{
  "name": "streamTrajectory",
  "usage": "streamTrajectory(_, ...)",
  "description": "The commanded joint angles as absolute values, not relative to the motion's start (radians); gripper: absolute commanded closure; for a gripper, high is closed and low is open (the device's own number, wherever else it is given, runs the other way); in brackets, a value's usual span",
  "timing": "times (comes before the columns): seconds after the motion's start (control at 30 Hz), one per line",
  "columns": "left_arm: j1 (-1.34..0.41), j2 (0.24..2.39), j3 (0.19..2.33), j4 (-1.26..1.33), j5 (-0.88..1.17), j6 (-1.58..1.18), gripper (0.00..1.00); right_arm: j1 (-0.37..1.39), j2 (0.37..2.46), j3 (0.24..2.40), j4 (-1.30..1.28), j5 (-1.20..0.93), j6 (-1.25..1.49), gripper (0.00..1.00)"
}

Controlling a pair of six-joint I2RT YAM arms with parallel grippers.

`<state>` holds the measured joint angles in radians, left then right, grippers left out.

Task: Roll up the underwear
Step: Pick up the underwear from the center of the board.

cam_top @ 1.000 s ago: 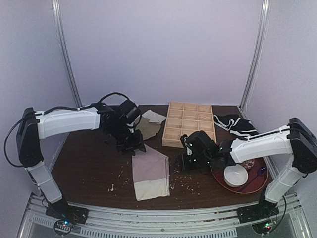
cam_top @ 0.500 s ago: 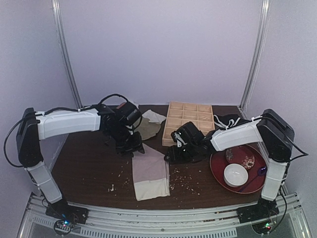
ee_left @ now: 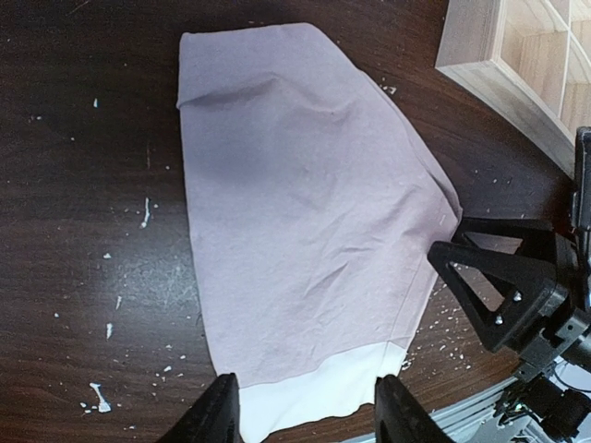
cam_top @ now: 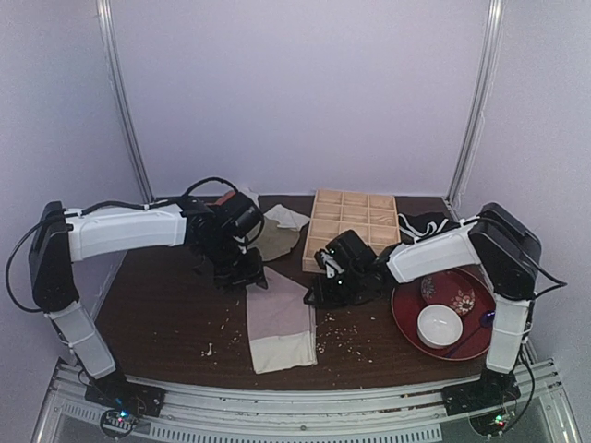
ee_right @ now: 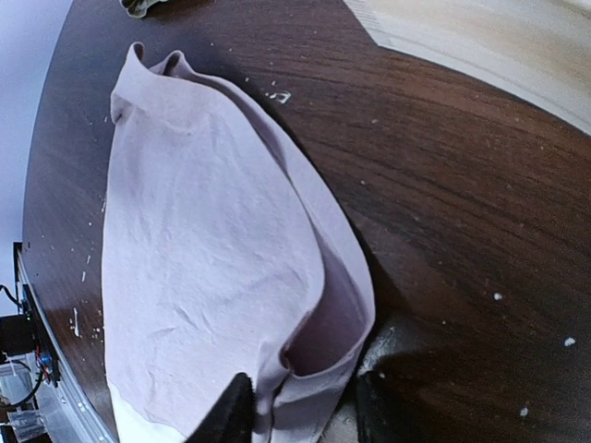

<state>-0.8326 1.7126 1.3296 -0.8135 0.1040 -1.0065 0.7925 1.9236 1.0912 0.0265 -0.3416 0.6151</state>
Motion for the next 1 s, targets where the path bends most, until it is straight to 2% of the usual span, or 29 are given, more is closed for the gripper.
streamTrajectory(0.0,-0.840,1.695,1.327,-0.812,0.092,-1.007,0.50,0.788,1.953,1.127,-0.006,-0.339,0.612,0.69)
streamTrajectory(0.1,-0.850,1.696,1.329,-0.812,0.091,-1.006,0.50,0.788,1.946,1.122,0.000,-0.339,0.612,0.78)
streamTrajectory(0.2,-0.866,1.702,1.333,-0.812,0.088,-1.006,0.50,0.788,1.937,1.121,0.000,-0.342,0.607,0.93)
streamTrajectory(0.3,-0.889,1.708,1.337,-0.812,0.077,-1.012,0.49,0.787,1.934,1.131,-0.011,-0.346,0.599,1.00)
streamTrajectory(0.6,-1.018,1.779,1.383,-0.823,0.030,-1.066,0.49,0.788,1.953,1.178,-0.062,-0.351,0.584,1.00)
streamTrajectory(0.83,-1.093,1.880,1.507,-0.892,-0.022,-1.114,0.49,0.787,1.969,1.207,-0.116,-0.338,0.592,1.00)
streamTrajectory(0.97,-1.132,1.952,1.577,-0.915,-0.039,-1.158,0.45,0.786,1.976,1.203,-0.118,-0.340,0.588,1.00)
